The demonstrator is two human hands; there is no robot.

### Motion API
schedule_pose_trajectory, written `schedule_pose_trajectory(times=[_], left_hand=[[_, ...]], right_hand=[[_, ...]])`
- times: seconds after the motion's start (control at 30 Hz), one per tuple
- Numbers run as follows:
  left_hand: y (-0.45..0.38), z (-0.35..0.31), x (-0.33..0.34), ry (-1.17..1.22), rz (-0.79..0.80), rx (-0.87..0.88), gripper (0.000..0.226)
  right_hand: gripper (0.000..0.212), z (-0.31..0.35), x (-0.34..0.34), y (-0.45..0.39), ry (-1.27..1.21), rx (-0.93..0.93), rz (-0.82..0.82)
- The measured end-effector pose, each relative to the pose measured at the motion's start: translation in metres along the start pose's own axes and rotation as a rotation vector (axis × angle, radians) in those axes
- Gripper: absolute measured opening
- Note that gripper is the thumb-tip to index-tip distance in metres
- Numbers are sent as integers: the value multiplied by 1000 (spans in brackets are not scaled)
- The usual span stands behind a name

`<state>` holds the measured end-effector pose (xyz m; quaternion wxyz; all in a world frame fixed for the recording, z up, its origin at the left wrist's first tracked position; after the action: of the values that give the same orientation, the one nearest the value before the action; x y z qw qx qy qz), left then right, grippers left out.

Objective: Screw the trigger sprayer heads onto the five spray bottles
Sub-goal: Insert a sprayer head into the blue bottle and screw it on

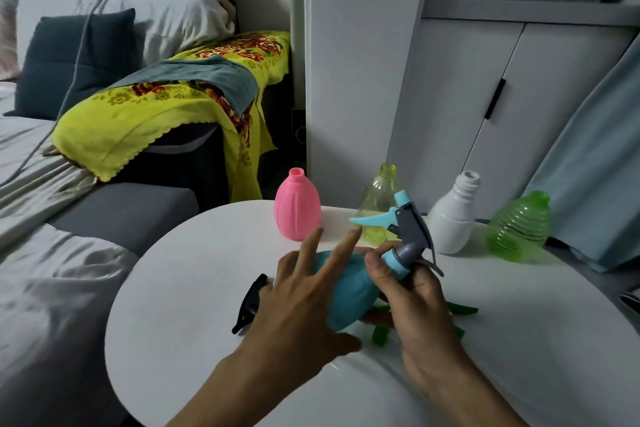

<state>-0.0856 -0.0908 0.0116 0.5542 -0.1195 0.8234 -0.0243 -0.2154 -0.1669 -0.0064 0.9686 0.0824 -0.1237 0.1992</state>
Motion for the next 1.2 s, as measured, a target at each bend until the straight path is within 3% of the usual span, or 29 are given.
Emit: schedule_pose_trajectory(times=[0.1,0.27,0.4,0.53,0.8,1.0,1.07,1.2], left_hand=[[1,4,-11,53,-120,52,110],[2,6,-22,53,-239,81,94],[0,7,-35,-55,-261,131,95],[0,2,-38,-117,-277,147,97],[-2,8,-43,-248,-214,141,100],[-1,19,-46,47,-105,136,98],[1,19,-46,39,-100,145,98],[3,15,-46,-75,-155,143,100]], right_hand=[[38,5,-1,-1,-13,0,84],[54,15,4,-3,75,-24,193],[46,28,2,-4,125,-141,124],[45,32,-14,-10,-84,-127,91],[38,52,-37,-17,303,-232,274],[31,58,-30,-14,417,-465,360],[40,58,-30,-14,388,-432,326],[78,52,-30,-13,327,-408,220]])
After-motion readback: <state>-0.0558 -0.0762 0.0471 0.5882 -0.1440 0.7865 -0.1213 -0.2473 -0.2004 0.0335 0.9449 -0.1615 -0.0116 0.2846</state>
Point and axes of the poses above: each hand's wrist, its own y-axis away from the middle knuckle, its own x-axis out of the palm, z = x × y, the point moved 2 cm from there along -y, towards the middle knuckle, and after that the axes turned 1 degree about x, right-handed, at the moved point
